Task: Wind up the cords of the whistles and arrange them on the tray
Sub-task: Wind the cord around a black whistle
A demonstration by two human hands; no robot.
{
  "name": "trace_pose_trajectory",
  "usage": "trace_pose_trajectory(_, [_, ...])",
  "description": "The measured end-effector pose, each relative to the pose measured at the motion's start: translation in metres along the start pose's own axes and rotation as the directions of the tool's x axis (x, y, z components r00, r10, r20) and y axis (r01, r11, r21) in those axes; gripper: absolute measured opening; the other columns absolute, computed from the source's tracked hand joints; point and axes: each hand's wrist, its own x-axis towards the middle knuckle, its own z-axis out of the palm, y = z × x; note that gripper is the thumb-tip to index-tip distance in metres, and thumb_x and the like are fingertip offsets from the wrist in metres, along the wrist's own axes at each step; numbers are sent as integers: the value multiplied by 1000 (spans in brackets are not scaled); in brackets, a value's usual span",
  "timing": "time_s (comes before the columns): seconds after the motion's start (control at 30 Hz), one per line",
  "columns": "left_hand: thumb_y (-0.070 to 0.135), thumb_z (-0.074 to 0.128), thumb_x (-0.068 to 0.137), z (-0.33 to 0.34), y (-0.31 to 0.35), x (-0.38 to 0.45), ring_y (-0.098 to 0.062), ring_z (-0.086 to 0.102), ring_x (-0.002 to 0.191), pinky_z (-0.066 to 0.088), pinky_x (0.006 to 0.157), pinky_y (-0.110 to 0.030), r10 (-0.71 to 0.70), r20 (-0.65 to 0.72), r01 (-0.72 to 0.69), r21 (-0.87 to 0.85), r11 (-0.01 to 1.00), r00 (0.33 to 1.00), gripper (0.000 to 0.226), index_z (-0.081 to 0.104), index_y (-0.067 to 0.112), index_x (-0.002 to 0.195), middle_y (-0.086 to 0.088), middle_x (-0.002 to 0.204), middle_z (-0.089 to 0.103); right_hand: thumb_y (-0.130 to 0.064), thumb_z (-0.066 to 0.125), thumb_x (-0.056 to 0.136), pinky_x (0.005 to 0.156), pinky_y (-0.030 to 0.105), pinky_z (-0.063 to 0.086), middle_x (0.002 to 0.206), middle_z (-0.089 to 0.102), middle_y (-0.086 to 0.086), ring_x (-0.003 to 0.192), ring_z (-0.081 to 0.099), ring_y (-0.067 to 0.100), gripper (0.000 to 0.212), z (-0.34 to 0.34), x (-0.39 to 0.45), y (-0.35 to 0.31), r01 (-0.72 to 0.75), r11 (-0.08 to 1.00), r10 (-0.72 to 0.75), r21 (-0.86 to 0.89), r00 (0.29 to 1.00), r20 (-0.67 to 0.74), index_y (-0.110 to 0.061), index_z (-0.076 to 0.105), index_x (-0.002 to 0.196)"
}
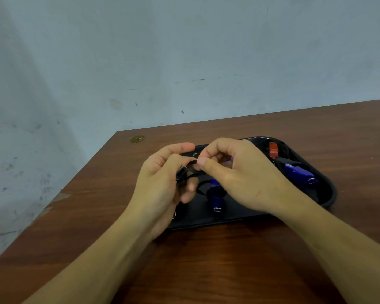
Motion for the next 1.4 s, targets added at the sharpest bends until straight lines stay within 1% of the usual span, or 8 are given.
trace_pose_trajectory(0.13, [-4, 47, 98, 0, 4, -2, -30, 71, 78, 62, 67, -35, 75, 46, -76, 14, 997, 996, 28, 58, 5, 122, -26, 92, 71, -39, 56, 97, 67, 23, 54, 73, 69, -8, 66, 62, 3, 27, -2, 1, -2, -47, 987, 38, 155, 997, 62, -22, 70, 82])
trace_pose_trajectory(0.37, [3, 50, 100, 3, 7, -3, -22, 67, 68, 57, 59, -28, 247, 2, -247, 4, 969, 969, 22, 62, 4, 118, -12, 89, 71, -31, 64, 82, 47, 19, 28, 73, 59, 0, 61, 46, 8, 22, -2, 1, -5, -231, 598, 99, 767, 971, 216, -9, 66, 78])
trace_pose_trajectory(0.7, [10, 55, 100, -1, 15, -6, -31, 70, 107, 51, 98, -54, 369, -82, -357, 132, 925, 926, 23, 60, 11, 122, -3, 117, 73, -25, 56, 98, 48, 19, 34, 71, 61, -1, 58, 47, 7, 31, 2, 2, -9, -258, 639, 148, 724, 966, 213, -15, 63, 69])
trace_pose_trajectory(1.03, [3, 55, 99, 6, 23, -4, -34, 73, 97, 60, 87, -38, 217, -162, -247, -193, 950, 963, 26, 59, 4, 124, -14, 128, 66, -24, 56, 99, 43, 17, 44, 65, 56, -4, 48, 45, 4, 24, 12, -2, -12, -598, 227, 213, 768, 801, 560, -15, 60, 77])
trace_pose_trajectory(1.1, [2, 54, 99, 3, 22, 0, -35, 73, 97, 60, 84, -34, 119, -197, -173, -281, 944, 973, 22, 61, -2, 119, -18, 127, 65, -23, 56, 100, 47, 21, 47, 69, 58, -3, 51, 47, 7, 25, 17, -4, -9, -495, 489, 197, 718, 865, 462, -16, 61, 77])
trace_pose_trajectory(1.2, [1, 53, 98, -3, 19, 7, -35, 74, 94, 61, 77, -32, -25, -233, -68, -385, 920, 972, 18, 62, -4, 113, -21, 122, 67, -27, 61, 96, 61, 26, 51, 73, 58, -9, 60, 50, 12, 9, 19, -6, -2, 122, 974, -143, 193, 984, 102, -24, 62, 88])
trace_pose_trajectory(1.3, [3, 52, 99, -4, 19, 10, -30, 76, 87, 61, 66, -27, -114, -210, 10, -441, 897, 971, 17, 61, -2, 112, -21, 118, 68, -32, 62, 94, 70, 27, 43, 85, 59, -14, 76, 45, 14, 11, 14, -4, 1, 511, 709, -540, -486, 837, 91, -26, 67, 102])
trace_pose_trajectory(1.4, [3, 52, 99, -6, 19, 12, -19, 73, 73, 59, 61, -22, -158, -211, 50, -444, 895, 965, 16, 63, -1, 110, -18, 115, 70, -21, 61, 97, 68, 36, 45, 90, 62, -3, 80, 43, 20, 12, 14, 0, -4, 570, 538, -656, -621, 746, 117, -19, 72, 101])
